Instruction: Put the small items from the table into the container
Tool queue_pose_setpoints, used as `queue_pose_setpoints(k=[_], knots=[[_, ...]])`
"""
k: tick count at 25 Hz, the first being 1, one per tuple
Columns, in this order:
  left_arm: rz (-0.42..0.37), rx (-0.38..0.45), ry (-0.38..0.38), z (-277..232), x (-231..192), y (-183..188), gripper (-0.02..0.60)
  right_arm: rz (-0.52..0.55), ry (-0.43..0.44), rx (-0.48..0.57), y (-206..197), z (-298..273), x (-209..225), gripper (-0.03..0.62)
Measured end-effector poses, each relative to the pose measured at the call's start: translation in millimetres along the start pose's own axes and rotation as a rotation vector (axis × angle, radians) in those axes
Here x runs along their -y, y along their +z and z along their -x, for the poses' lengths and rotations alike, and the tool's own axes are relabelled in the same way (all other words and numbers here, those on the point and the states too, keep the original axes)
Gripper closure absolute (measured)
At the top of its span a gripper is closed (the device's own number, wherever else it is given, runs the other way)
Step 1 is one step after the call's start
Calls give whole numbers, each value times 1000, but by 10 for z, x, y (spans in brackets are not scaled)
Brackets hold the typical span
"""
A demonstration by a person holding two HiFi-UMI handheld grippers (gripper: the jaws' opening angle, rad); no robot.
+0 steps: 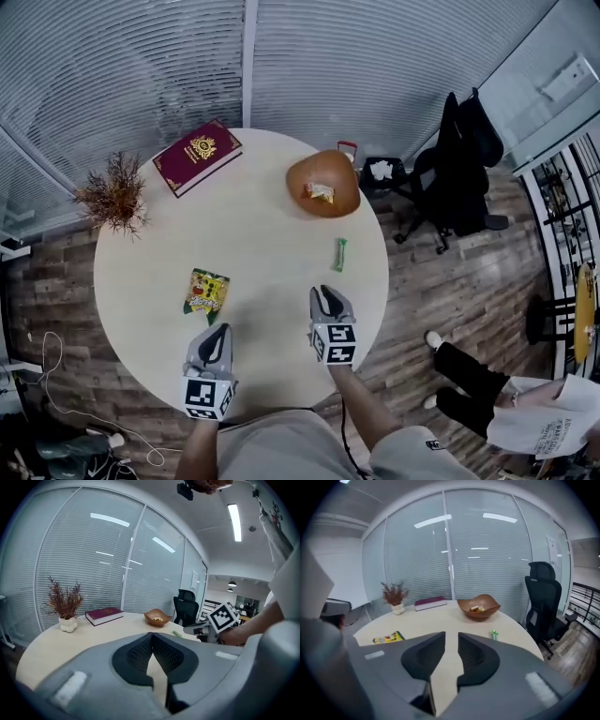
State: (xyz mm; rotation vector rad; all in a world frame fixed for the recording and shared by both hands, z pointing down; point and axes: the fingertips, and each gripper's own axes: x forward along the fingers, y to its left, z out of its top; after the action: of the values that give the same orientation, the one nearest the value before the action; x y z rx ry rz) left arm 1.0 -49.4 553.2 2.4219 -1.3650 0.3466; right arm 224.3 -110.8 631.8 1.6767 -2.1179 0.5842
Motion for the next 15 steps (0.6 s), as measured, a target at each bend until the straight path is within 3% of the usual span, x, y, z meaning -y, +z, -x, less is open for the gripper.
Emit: queue_pose_setpoints(k=[7,11,15], knots=[[5,-30,23,38,-88,-61,581,-56,-180,-211,-376,-678,1054,373],[17,-44,48,67,-196,-91,581,-78,-223,-284,-525,-884,1274,368],[22,-57,77,92,-303,-124,581,-84,-257,-353,-637,-956,1375,409]])
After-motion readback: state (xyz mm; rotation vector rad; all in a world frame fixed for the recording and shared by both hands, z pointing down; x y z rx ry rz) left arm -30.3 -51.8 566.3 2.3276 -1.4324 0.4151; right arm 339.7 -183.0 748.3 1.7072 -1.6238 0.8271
